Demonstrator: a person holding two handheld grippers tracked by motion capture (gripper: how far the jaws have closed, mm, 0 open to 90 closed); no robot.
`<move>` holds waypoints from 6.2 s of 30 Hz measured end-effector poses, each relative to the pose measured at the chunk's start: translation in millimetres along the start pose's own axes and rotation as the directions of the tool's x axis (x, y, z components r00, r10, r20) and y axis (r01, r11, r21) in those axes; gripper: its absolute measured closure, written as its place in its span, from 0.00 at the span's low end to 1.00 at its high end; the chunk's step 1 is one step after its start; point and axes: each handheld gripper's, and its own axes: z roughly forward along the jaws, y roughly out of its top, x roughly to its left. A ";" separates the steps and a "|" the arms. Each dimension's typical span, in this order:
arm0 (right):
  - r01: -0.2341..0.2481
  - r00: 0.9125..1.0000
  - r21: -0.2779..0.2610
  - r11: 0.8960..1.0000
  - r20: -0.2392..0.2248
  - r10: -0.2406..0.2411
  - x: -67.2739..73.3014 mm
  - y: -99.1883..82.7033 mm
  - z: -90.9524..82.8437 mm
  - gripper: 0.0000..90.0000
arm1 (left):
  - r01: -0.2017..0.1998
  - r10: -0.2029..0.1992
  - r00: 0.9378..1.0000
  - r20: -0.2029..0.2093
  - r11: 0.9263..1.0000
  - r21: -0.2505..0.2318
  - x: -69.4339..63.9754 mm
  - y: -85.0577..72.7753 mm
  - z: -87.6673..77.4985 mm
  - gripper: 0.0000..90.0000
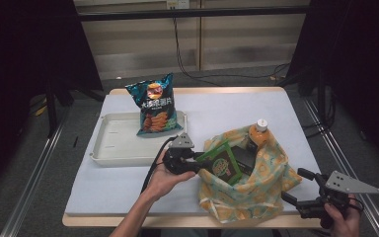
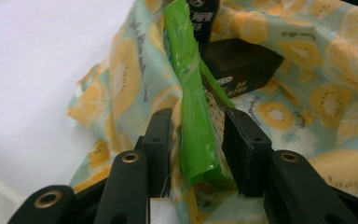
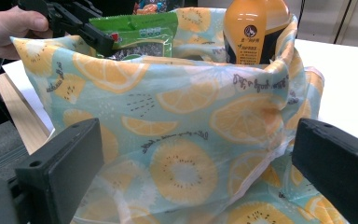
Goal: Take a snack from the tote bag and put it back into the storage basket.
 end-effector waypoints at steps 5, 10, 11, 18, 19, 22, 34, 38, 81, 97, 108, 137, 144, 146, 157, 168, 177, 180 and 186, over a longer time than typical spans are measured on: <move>0.004 1.000 0.000 1.000 0.006 -0.004 0.3 0.0 -0.5 0.02 | -0.028 0.028 1.000 0.010 1.000 -0.004 -9.6 2.7 1.2 0.71; -0.003 1.000 0.002 1.000 0.006 0.003 0.0 -0.1 -0.6 0.02 | -0.067 0.068 0.998 0.012 0.997 -0.030 -18.7 9.6 -0.4 0.80; -0.001 1.000 0.001 1.000 0.006 0.001 -0.1 -0.1 -0.3 0.02 | -0.074 0.075 0.997 0.028 0.997 -0.035 -20.7 12.1 0.1 0.80; -0.004 1.000 0.002 1.000 0.007 0.004 -0.1 -0.2 -0.5 0.02 | -0.089 0.092 0.995 0.034 0.992 -0.092 -25.2 21.0 -9.2 0.80; -0.004 1.000 0.004 1.000 0.009 0.004 -0.4 -0.2 -0.8 0.02 | -0.101 0.105 0.994 0.034 0.990 -0.098 -27.0 21.7 -11.0 0.79; -0.003 1.000 0.003 1.000 0.005 0.003 -0.1 0.0 -0.6 0.02 | -0.138 0.142 0.990 0.020 0.983 -0.125 -34.7 24.3 -15.1 0.72; -0.005 1.000 0.002 1.000 0.005 0.005 -0.5 -0.4 -0.9 0.02 | -0.133 0.133 0.991 -0.011 0.982 -0.135 -27.5 25.3 -20.6 0.67; -0.002 1.000 0.004 1.000 -0.001 0.002 0.0 -0.3 -0.2 0.02 | -0.140 0.138 0.990 -0.026 0.981 -0.135 -24.8 25.7 -21.6 0.75; -0.006 1.000 0.009 1.000 0.012 0.006 0.1 -0.5 -1.0 0.02 | -0.071 0.076 0.991 0.108 0.996 -0.054 -25.4 20.0 9.8 0.89; -0.009 1.000 0.006 1.000 0.019 0.009 -2.9 0.6 1.5 0.02 | 0.000 0.015 0.996 0.086 0.986 -0.168 1.2 37.0 -11.9 0.93; -0.010 1.000 0.004 1.000 0.009 0.010 -0.8 -1.5 -2.2 0.02 | 0.035 -0.021 0.998 0.065 0.976 -0.216 15.6 54.6 -31.1 0.94; -0.020 1.000 0.009 1.000 0.023 0.020 -0.9 -2.1 -2.3 0.02 | -0.026 0.018 0.999 -0.030 0.956 -0.292 40.4 82.1 -111.1 0.95; -0.020 0.999 0.005 1.000 0.027 0.020 -2.1 -2.2 -1.8 0.02 | -0.014 -0.001 0.999 -0.052 0.958 -0.285 51.8 73.8 -125.5 0.95; -0.024 0.999 0.001 1.000 0.029 0.024 -2.4 -1.9 -2.5 0.02 | -0.013 -0.005 0.998 -0.062 0.958 -0.285 55.0 71.7 -130.3 0.95; -0.031 0.999 -0.004 1.000 0.041 0.031 -2.0 -2.2 -4.4 0.02 | 0.006 -0.045 0.990 -0.135 0.961 -0.276 72.6 51.4 -163.7 0.95; -0.033 0.998 -0.004 0.999 0.047 0.034 -3.4 -3.3 -5.2 0.02 | 0.043 -0.114 0.965 -0.234 0.957 -0.287 97.5 20.6 -206.2 0.95; -0.037 0.998 0.002 0.999 0.045 0.037 -4.1 -3.0 -3.4 0.02 | 0.076 -0.164 0.948 -0.274 0.950 -0.303 118.2 -1.3 -225.2 0.95; -0.044 0.998 -0.005 0.999 0.050 0.044 -5.2 -3.2 -4.2 0.02 | 0.083 -0.175 0.942 -0.286 0.948 -0.308 120.7 -7.5 -230.2 0.95; -0.044 0.998 -0.003 0.999 0.051 0.044 -5.8 -3.8 -5.3 0.02 | 0.078 -0.171 0.936 -0.307 0.952 -0.295 127.1 -15.1 -239.8 0.95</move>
